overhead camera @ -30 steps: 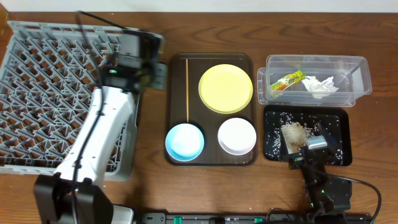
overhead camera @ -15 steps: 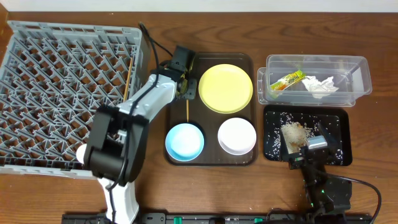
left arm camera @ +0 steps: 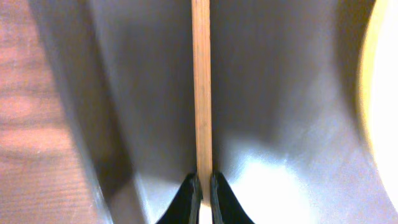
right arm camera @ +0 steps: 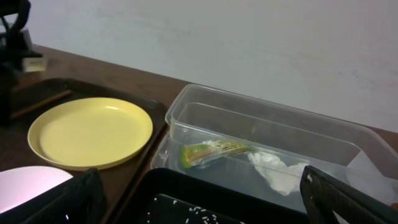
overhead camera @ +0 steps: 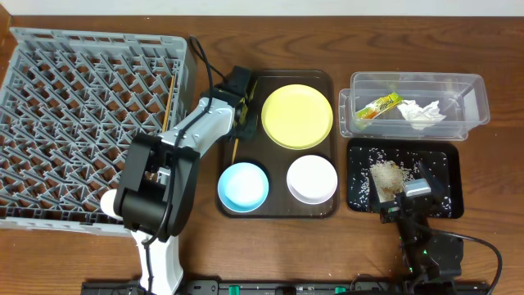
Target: Sort waste into correct bins and load items into the dishwasher
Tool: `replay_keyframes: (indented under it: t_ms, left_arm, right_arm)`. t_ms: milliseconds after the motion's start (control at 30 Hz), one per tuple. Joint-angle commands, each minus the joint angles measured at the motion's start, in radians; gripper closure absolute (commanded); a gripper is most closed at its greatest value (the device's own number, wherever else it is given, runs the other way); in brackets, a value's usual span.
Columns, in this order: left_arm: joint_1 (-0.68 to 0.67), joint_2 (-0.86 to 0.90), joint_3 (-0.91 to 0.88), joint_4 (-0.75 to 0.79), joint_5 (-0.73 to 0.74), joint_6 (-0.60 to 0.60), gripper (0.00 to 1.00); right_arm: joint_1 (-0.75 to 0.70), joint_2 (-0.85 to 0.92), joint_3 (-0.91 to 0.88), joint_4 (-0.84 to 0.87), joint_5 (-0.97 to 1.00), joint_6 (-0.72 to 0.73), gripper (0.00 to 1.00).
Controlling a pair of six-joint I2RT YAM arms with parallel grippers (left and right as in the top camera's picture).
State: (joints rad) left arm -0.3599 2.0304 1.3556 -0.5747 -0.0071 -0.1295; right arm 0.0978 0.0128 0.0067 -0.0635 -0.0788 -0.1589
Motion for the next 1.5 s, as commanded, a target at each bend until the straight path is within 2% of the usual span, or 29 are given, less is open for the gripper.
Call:
replay_keyframes:
  t_ms: [0,167,267,367,500,733,767,800,833,900,1033,1100,1200,1333,1467]
  left_arm:
    - [0.016,-0.110,0.074,-0.095,-0.098,0.096,0.94]
    - [0.040,-0.293,0.101,-0.173,-0.386,0.300,0.94]
    - [0.070,-0.352,0.100,-0.207,-0.467,0.328,0.94]
    - [0.121,-0.367,0.099,-0.265,-0.468,0.325,0.93]
    - [0.198,-0.348,0.041,-0.278,-0.385,0.309,0.94]
    - [0.275,-0.292,0.014,-0.255,-0.338,0.309,0.93]
    - [0.277,-0.291,0.014,-0.255,-0.316,0.308,0.83]
    - [0.277,-0.291,0.014,-0.255,-0.291,0.308,0.62]
    - [0.276,-0.293,0.016,-0.255,-0.274,0.307,0.51]
    - [0.265,-0.301,0.026,-0.262,-0.262,0.297,0.44]
    - [0.224,-0.346,0.078,-0.307,-0.262,0.261,0.42]
    - [0.193,-0.386,0.093,-0.316,-0.254,0.193,0.42]
    - [0.136,-0.452,0.094,-0.327,-0.099,0.127,0.43]
    - [0.040,-0.509,0.091,-0.361,0.128,0.088,0.52]
    - [-0.066,-0.506,0.071,-0.377,0.199,0.037,0.52]
  right_arm:
    - [-0.006,-0.001,-0.001,-0.004,-0.001,-0.007,0.01]
    - [-0.006,-0.001,-0.001,-0.004,-0.001,-0.007,0.01]
    - [-0.006,-0.001,-0.001,-0.004,-0.001,-0.007,0.01]
    - [-0.006,-0.001,-0.001,-0.004,-0.001,-0.007,0.01]
    - [-0.006,-0.001,-0.001,-0.004,-0.001,-0.007,0.01]
    - [-0.006,-0.001,-0.001,-0.004,-0.001,-0.007,0.01]
    - [-0.006,-0.001,-0.001,-0.004,-0.001,-0.007,0.01]
    - [-0.006,-0.001,-0.001,-0.004,-0.001,-0.007,0.01]
    - [-0.006,-0.001,-0.001,-0.004,-0.001,-0.007,0.01]
    - [-0.006,-0.001,-0.001,-0.004,-0.001,-0.007,0.01]
    - [-0.006,-0.001,-0.001,-0.004,-0.001,-0.007,0.01]
    - [-0.006,-0.001,-0.001,-0.004,-0.001,-0.007,0.01]
    - [-0.006,-0.001,-0.001,-0.004,-0.001,-0.007,0.01]
    - [-0.006,-0.001,-0.001,-0.004,-0.001,-0.007,0.01]
    - [-0.006,-0.001,-0.001,-0.004,-0.001,-0.007,0.01]
